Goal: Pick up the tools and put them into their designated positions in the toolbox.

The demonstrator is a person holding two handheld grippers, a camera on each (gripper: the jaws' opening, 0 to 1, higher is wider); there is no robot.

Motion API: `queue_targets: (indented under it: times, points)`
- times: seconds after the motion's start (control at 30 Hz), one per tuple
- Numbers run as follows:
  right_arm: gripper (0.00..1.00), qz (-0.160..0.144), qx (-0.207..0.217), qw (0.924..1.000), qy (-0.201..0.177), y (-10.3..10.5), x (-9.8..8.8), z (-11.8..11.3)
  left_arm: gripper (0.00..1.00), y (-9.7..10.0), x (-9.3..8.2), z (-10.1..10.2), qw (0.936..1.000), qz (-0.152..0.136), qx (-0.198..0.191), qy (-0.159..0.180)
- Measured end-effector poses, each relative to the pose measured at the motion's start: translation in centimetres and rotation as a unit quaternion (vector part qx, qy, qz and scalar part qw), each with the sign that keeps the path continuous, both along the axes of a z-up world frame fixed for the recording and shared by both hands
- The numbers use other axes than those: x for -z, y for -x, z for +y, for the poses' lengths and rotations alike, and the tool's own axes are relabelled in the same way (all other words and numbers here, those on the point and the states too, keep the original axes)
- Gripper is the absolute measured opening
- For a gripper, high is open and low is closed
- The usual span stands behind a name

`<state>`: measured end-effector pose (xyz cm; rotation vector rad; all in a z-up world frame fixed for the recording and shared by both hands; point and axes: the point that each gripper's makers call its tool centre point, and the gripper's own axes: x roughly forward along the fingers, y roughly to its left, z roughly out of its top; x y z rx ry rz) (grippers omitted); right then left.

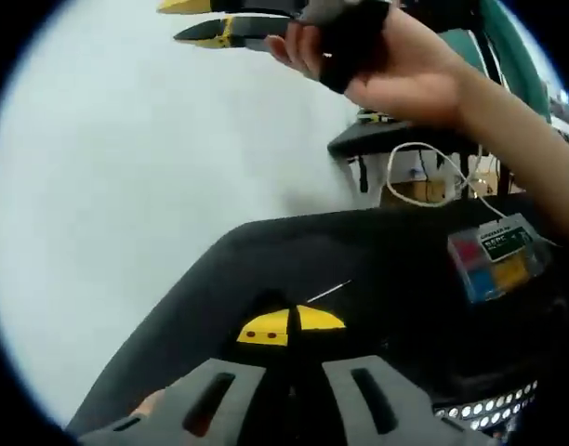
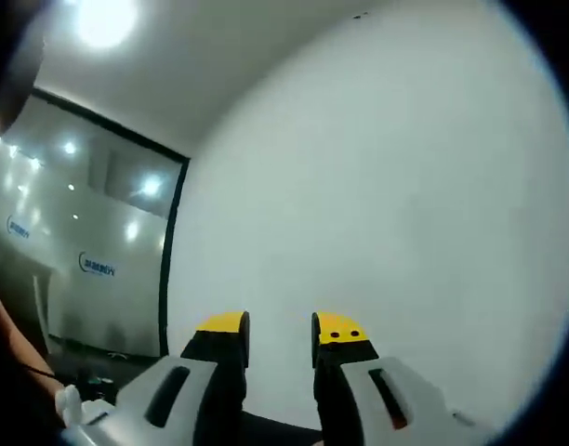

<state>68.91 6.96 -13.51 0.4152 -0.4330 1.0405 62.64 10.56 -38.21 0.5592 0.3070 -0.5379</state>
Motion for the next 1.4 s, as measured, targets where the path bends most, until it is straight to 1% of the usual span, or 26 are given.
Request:
queue_targets:
  times: [0.03,0.07,0.1,0.17,0.23,0.27,0.3,0.33,0.37,0.47,0.5,0.53,0.6,0.63,0.67,0.7,0.73,0.83,0.87,0.9,0.97,1.0,1.1,1.2,1.3,1.4]
  points:
    - [0.25,0.001,0.003,1.0,-0.004,-0.1,-0.1,-0.3,0.0,0.3,-0.2,0.2,1.0,0.004,-0.003,-0.003]
    - [0.25,0.002,0.005,0.9999,-0.009,-0.1,-0.1,-0.5,0.0,0.3,-1.0,1.1,0.9997,-0.008,-0.023,0.005]
    - [0.25,0.006,0.003,0.9998,-0.02,-0.1,-0.1,-0.8,0.0,-1.0,-1.2,1.3,0.9986,-0.026,-0.028,0.036]
    - [0.25,0.017,-0.002,0.9994,-0.031,-0.4,0.1,-1.0,0.0,-1.6,-0.8,2.6,0.9958,-0.011,-0.054,0.072]
    - [0.25,0.022,-0.002,0.9991,-0.036,-0.7,0.2,-1.0,0.0,-1.1,0.7,1.5,0.9941,0.014,-0.024,0.105]
    - [0.25,0.024,-0.002,0.999,-0.037,-0.8,0.3,-1.1,0.0,-1.3,0.3,1.4,0.9956,-0.016,-0.007,0.092]
    - [0.25,0.026,-0.002,0.9989,-0.038,-0.8,0.4,-1.1,0.0,-0.9,0.8,0.4,0.9956,-0.01,0.019,0.092]
    - [0.25,0.028,-0.001,0.9989,-0.039,-0.9,0.5,-1.0,0.0,-1.0,0.5,0.3,0.9965,-0.038,0.031,0.067]
    - [0.25,0.029,-0.001,0.9988,-0.038,-0.9,0.5,-1.0,0.0,-1.0,0.6,0.3,0.997,-0.046,0.037,0.051]
    - [0.25,0.023,0.013,0.9993,-0.027,-1.1,0.7,-1.0,0.0,-0.9,0.3,0.1,0.9973,-0.024,0.019,0.067]
    - [0.25,0.022,0.015,0.9993,-0.026,-1.1,0.7,-1.0,0.0,-1.0,0.7,0.5,0.9958,0.017,-0.003,0.09]
    - [0.25,0.021,0.015,0.9993,-0.026,-1.1,0.7,-1.0,0.0,-1.1,0.8,0.9,0.994,0.036,-0.018,0.102]
    - [0.25,0.02,0.01,0.9992,-0.033,-0.8,0.5,-0.9,0.0,-1.2,-0.5,1.2,0.9841,0.025,-0.015,0.175]
    - [0.25,0.021,0.009,0.9991,-0.035,-0.8,0.6,-0.9,0.0,-0.9,0.3,1.1,0.9838,0.043,-0.005,0.174]
    - [0.25,0.023,0.008,0.9991,-0.036,-0.8,0.7,-0.8,0.0,-1.8,0.1,1.8,0.9865,-0.001,-0.002,0.164]
    - [0.25,0.025,0.008,0.999,-0.036,-0.9,0.8,-0.8,0.0,-1.6,0.8,1.9,0.9869,0.013,0.001,0.161]
    - [0.25,0.026,0.009,0.999,-0.034,-0.9,0.9,-0.7,0.0,-1.1,0.5,1.4,0.984,0.03,0.005,0.176]
    - [0.23,0.015,0.04,0.9987,-0.027,-1.4,1.0,-1.1,0.0,-0.9,0.4,1.3,0.9852,0.025,0.023,0.168]
    - [0.22,0.017,0.039,0.9987,-0.027,-1.6,0.9,-1.2,0.0,-0.9,0.3,1.2,0.9801,0.03,0.021,0.195]
    - [0.22,0.016,0.039,0.9987,-0.028,-1.7,0.9,-1.2,0.0,-0.8,0.4,1.0,0.978,0.034,0.028,0.204]
    - [0.22,0.016,0.03,0.9989,-0.033,-1.5,0.6,-1.2,0.0,-0.6,0.4,0.7,0.9815,0.028,0.03,0.187]
    - [0.22,0.016,0.027,0.9988,-0.037,-1.4,0.6,-1.2,0.0,-0.7,0.6,0.6,0.9848,0.025,0.037,0.168]
    - [0.22,0.018,0.019,0.9987,-0.044,-1.1,0.4,-1.2,0.0,-1.1,0.7,0.4,0.989,0.023,0.042,0.14]
    - [0.22,0.015,0.02,0.9989,-0.038,-0.9,0.4,-1.1,0.0,-1.3,0.7,0.6,0.9871,0.031,0.047,0.15]
    - [0.22,0.014,0.017,0.999,-0.039,-0.7,0.4,-1.0,0.0,-1.3,0.6,0.5,0.9877,0.021,0.048,0.147]
    - [0.22,0.014,0.016,0.9991,-0.038,-0.7,0.3,-0.8,0.0,-1.4,0.5,0.5,0.9861,0.011,0.045,0.16]
